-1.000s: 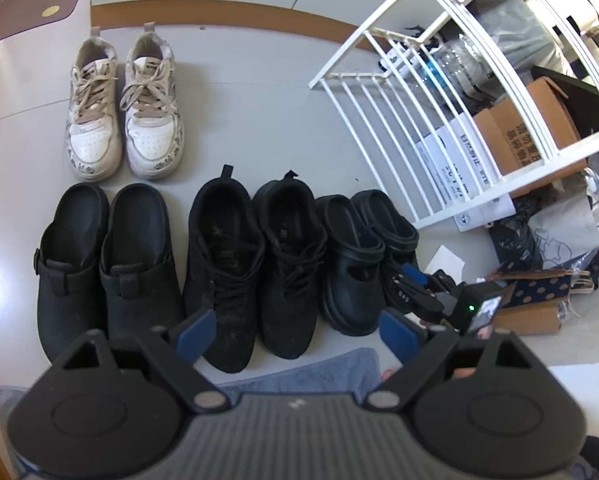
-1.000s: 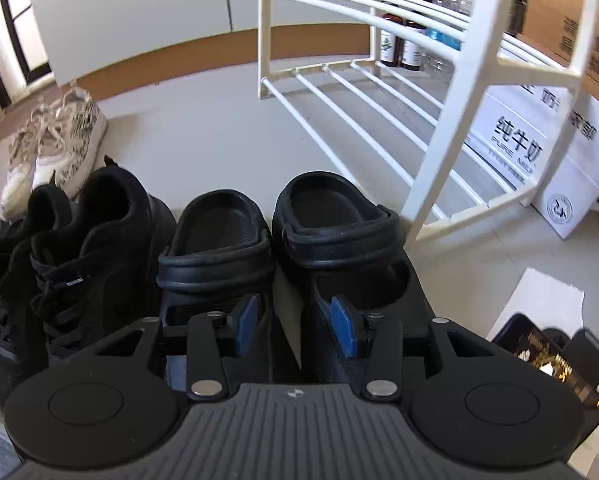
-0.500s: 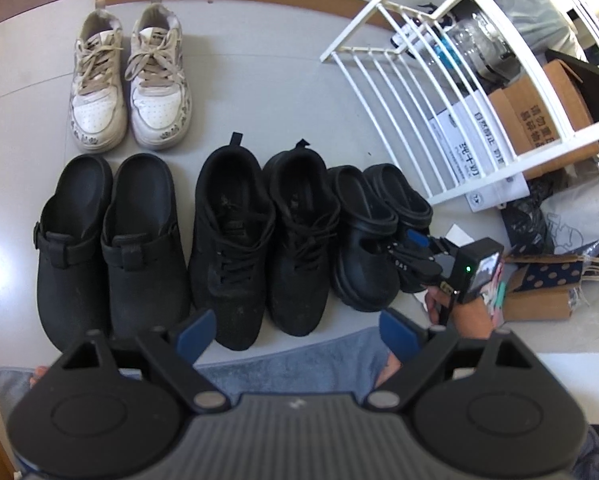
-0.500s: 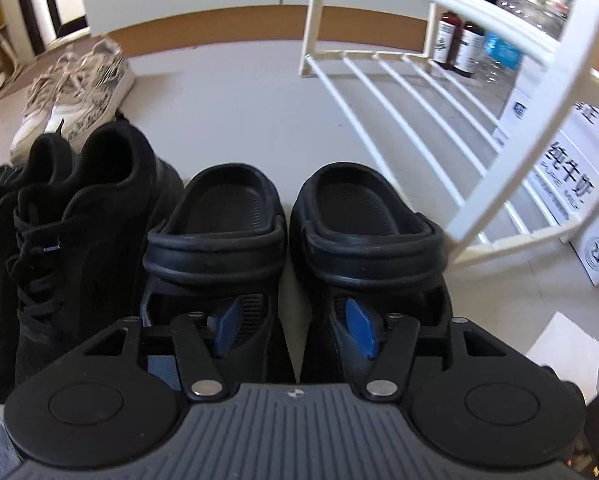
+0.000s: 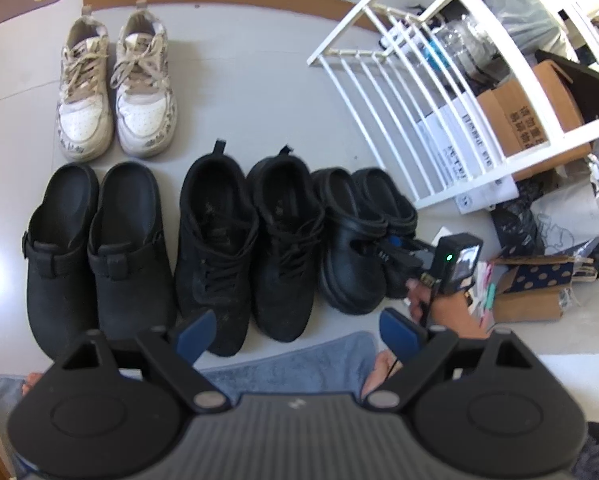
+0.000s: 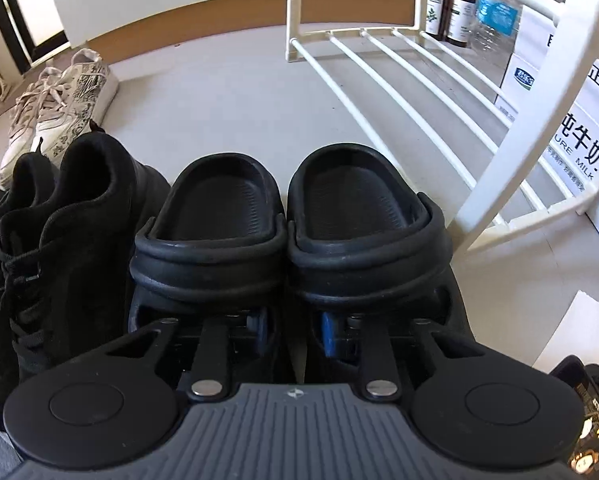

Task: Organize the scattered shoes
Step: 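Lift the black clogs with the right gripper and carry them toward the white rack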

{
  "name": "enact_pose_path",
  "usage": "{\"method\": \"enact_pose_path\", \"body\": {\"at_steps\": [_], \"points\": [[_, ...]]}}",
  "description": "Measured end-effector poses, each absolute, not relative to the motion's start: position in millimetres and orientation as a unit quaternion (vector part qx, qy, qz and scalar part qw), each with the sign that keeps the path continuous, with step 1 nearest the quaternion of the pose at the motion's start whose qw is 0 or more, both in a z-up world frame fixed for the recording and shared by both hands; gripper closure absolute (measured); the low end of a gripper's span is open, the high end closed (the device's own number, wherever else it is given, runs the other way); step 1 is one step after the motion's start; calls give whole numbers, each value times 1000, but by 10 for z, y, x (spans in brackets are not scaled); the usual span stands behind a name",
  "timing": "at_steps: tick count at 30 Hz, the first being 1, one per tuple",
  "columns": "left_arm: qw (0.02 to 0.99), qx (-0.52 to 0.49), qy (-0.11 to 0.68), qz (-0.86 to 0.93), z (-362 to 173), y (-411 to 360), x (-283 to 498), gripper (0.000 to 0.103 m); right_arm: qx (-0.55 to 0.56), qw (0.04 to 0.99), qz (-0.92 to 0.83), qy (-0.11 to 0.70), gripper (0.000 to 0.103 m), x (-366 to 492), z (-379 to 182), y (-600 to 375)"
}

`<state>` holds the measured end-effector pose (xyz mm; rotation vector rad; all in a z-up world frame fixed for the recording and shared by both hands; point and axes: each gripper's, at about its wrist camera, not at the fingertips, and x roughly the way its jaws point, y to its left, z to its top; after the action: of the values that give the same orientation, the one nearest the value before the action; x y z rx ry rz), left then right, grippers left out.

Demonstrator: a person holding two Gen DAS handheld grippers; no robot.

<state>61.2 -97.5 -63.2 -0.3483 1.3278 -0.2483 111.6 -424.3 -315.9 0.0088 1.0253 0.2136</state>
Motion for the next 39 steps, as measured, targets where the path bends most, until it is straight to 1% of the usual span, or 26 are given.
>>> {"method": "enact_pose_path", "body": {"at_steps": [14, 23, 30, 39], "points": [[782, -155, 589, -132, -442, -1086, 510, 12, 40, 899, 69, 430, 78, 991, -2539, -4306], [787, -157, 586, -112, -451, -929, 501, 12, 49, 912, 44, 404, 78, 1043, -2277, -4303], [787, -158, 586, -105, -462, -848, 511, 12, 62, 920, 7, 387, 78, 1138, -2233, -4192], [784, -152, 599, -66, -619, -710, 597, 12, 91, 921, -53, 374, 78, 1304, -2388, -4152]]}}
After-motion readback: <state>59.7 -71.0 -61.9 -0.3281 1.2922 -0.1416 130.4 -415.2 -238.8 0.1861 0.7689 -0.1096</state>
